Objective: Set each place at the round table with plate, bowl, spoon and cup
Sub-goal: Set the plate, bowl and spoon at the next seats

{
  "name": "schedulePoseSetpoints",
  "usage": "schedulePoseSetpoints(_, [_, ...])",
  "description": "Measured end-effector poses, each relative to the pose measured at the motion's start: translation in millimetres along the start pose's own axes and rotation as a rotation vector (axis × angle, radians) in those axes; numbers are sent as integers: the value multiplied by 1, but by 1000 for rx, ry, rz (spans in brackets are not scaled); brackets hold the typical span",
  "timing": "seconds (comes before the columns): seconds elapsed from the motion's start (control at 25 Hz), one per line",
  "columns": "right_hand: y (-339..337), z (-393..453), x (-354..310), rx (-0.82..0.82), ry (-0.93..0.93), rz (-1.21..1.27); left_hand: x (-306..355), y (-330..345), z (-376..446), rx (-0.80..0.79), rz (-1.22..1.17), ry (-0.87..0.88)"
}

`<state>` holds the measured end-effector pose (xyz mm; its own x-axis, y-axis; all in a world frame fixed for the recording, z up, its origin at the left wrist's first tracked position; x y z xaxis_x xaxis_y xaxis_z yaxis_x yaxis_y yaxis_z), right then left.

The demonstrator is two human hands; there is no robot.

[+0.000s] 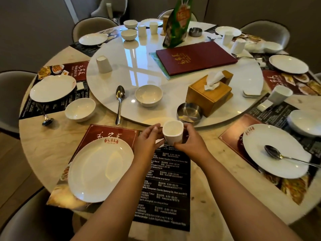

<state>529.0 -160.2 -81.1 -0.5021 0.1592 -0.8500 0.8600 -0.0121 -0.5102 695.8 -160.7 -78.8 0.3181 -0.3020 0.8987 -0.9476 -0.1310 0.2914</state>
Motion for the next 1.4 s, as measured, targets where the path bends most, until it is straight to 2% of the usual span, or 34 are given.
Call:
schedulePoseSetpoints(0.2, [-3,-7,15,42,18,-111,-16,8,-12,-20,81,-31])
schedulePoseSetpoints(0.56, [-2,-13,21,31,52,-84,-27,8,-10,-42,145,-38])
schedulePoseSetpoints(0.72, [-21,-5,-19,26,-35,-39,-7,-3,10,54,122,-11])
schedulePoseSetpoints(0.88, [-7,42,-61,-23,-75,73,31,-12,52,199,139,77])
schedulePoseSetpoints(0.96, [8,76,-70,-45,-21,85,44,-17,76,278,222,112])
schedulePoseSetpoints(1.12, [33,140,-62,-53,189,35,53,-26,119,382,294,76])
schedulePoseSetpoints(1.24, [46,164,-53,-81,325,164,50,-32,145,358,188,35])
schedulePoseSetpoints(1.4, [44,166,-51,-8,366,352,50,-34,142,315,61,36])
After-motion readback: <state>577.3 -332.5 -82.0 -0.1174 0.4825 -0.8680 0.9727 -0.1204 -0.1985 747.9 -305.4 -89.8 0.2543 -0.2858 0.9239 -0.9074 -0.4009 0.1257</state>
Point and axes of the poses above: each hand's wrist, its own z-axis towards the middle knuckle, its own y-axis out of the palm, x = y × z, the point moved 7 cm from there along z, towards the middle knuckle, and after that the axes turned 5 degrees about -z, right-handed, at the moved point
